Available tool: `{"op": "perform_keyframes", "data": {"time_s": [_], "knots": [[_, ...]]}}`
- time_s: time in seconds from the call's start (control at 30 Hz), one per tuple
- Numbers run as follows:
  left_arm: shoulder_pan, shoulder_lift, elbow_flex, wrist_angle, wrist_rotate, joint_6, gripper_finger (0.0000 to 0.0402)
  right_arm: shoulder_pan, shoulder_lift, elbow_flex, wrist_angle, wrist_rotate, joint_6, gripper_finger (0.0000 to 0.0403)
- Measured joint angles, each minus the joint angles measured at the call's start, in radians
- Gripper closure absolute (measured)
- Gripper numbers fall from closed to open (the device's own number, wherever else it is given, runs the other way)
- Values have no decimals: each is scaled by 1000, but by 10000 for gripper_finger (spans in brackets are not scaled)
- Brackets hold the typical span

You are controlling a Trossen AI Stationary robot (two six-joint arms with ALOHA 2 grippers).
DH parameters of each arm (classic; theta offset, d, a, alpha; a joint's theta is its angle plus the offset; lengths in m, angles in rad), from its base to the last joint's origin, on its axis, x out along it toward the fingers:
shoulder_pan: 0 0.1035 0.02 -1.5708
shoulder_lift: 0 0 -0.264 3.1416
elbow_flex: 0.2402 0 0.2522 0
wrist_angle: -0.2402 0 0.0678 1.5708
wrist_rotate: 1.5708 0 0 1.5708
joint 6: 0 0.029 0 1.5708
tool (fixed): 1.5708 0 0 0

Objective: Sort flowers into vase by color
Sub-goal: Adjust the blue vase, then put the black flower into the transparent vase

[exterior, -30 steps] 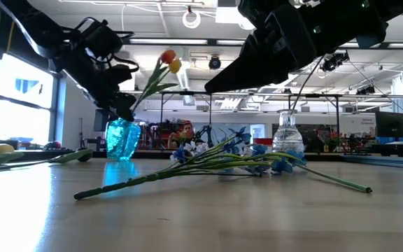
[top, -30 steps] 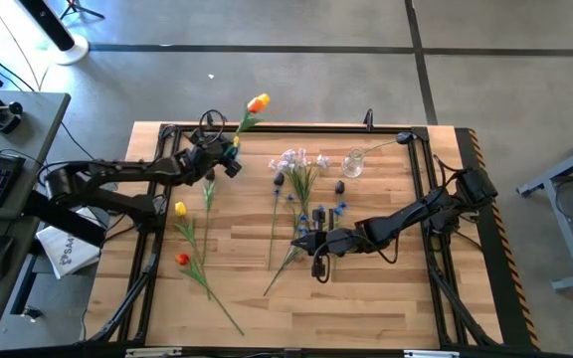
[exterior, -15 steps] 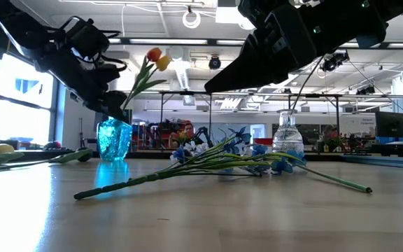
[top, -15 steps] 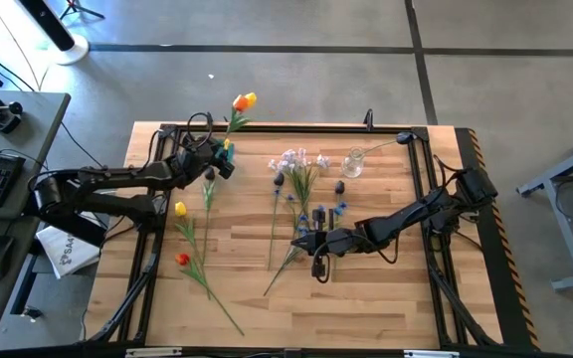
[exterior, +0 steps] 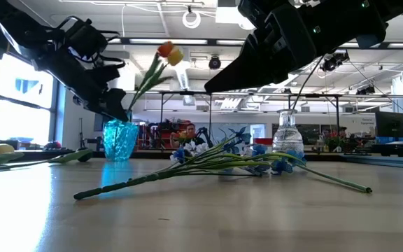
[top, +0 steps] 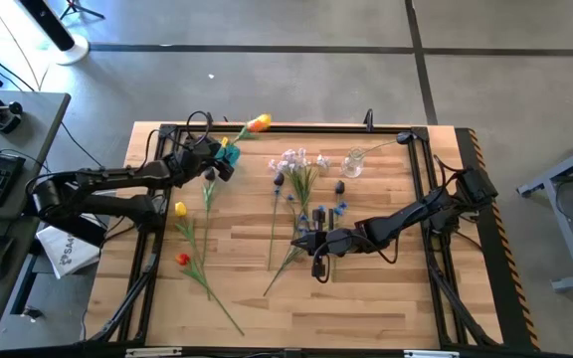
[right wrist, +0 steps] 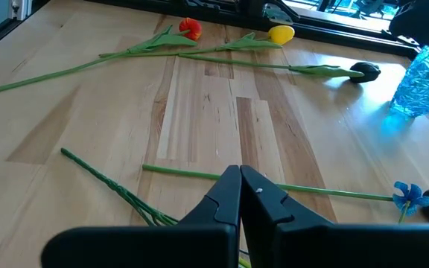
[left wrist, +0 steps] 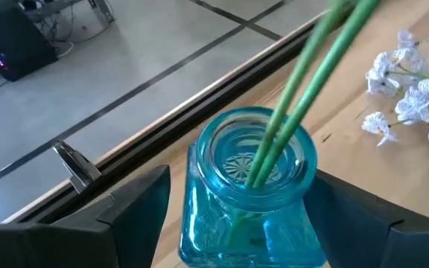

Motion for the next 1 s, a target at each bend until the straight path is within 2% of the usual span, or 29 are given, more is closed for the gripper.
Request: {"op": "perform_keyframes", "data": {"time_s": [0.37,0.67,1.0], "knots": [[11,-68,0,-45,-23,-7,116,0,0,0,3,0,0,403],[48,-71,2,-53,63,-10,116,0,0,0,3,0,0,403],[22,-174,81,-257,58,-20,116,0,0,0,3,0,0,403]]}}
